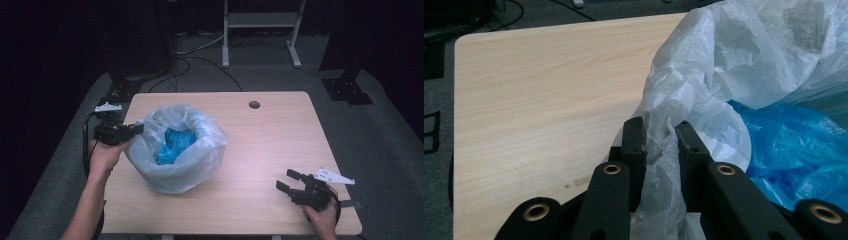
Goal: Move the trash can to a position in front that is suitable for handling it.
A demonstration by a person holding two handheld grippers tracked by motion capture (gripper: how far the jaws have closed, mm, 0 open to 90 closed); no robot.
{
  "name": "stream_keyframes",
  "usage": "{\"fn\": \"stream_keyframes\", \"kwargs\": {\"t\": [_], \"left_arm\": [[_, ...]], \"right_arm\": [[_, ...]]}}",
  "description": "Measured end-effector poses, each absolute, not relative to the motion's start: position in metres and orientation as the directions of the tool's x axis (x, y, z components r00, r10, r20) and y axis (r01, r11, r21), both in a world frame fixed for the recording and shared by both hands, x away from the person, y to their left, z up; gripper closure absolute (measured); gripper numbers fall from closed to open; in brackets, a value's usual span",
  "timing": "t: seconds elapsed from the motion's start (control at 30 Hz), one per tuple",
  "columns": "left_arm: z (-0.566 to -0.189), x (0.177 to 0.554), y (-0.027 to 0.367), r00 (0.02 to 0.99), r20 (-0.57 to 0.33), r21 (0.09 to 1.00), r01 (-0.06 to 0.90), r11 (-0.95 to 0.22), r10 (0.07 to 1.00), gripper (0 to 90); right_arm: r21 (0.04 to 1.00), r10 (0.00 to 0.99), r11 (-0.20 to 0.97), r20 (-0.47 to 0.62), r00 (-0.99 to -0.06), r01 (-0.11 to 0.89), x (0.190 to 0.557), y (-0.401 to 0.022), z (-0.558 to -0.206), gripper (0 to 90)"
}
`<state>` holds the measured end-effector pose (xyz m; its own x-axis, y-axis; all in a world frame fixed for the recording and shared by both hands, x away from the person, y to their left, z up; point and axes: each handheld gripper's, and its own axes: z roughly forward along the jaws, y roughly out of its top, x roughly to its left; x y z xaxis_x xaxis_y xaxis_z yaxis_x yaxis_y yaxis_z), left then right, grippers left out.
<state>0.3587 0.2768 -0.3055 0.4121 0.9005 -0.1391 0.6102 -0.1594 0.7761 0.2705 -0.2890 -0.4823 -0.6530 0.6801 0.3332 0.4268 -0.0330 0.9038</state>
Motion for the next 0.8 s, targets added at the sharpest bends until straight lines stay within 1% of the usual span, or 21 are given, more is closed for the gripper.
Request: {"fn": "stream_keyframes", "kwargs": {"t": [0.07,0.23,0.33,0.4,0.5,0.6,0.7,0.8], "left_arm": [[-0.306,0.355,0.279,0.416,-0.153,0.780,0.608,-0.149,0.896,77.9],[-0.310,0.350,0.282,0.426,-0.155,0.800,0.583,-0.139,0.891,75.8],[-0.314,0.347,0.287,0.421,-0.177,0.818,0.565,-0.105,0.889,74.8],[-0.315,0.345,0.288,0.420,-0.165,0.832,0.545,-0.103,0.892,71.3],[-0.314,0.340,0.288,0.419,-0.141,0.853,0.511,-0.104,0.897,70.6],[-0.312,0.336,0.288,0.422,-0.115,0.874,0.474,-0.111,0.899,73.2],[-0.310,0.333,0.288,0.428,-0.096,0.889,0.443,-0.116,0.899,78.3],[-0.308,0.330,0.289,0.438,-0.079,0.904,0.411,-0.121,0.895,83.1]], "right_arm": [[0.903,0.682,-0.035,0.334,-0.651,0.427,0.270,-0.289,-0.482,22.9],[0.901,0.686,-0.032,0.334,-0.646,0.432,0.271,-0.289,-0.484,22.9],[0.898,0.689,-0.031,0.337,-0.642,0.439,0.272,-0.288,-0.485,22.9],[0.896,0.688,-0.035,0.343,-0.639,0.443,0.273,-0.288,-0.485,22.9],[0.893,0.689,-0.034,0.346,-0.636,0.449,0.274,-0.286,-0.485,23.0],[0.890,0.683,-0.037,0.354,-0.638,0.454,0.276,-0.282,-0.482,23.0],[0.887,0.672,-0.020,0.353,-0.651,0.461,0.280,-0.274,-0.473,22.9],[0.886,0.634,-0.027,0.374,-0.677,0.463,0.287,-0.264,-0.460,22.9]]}}
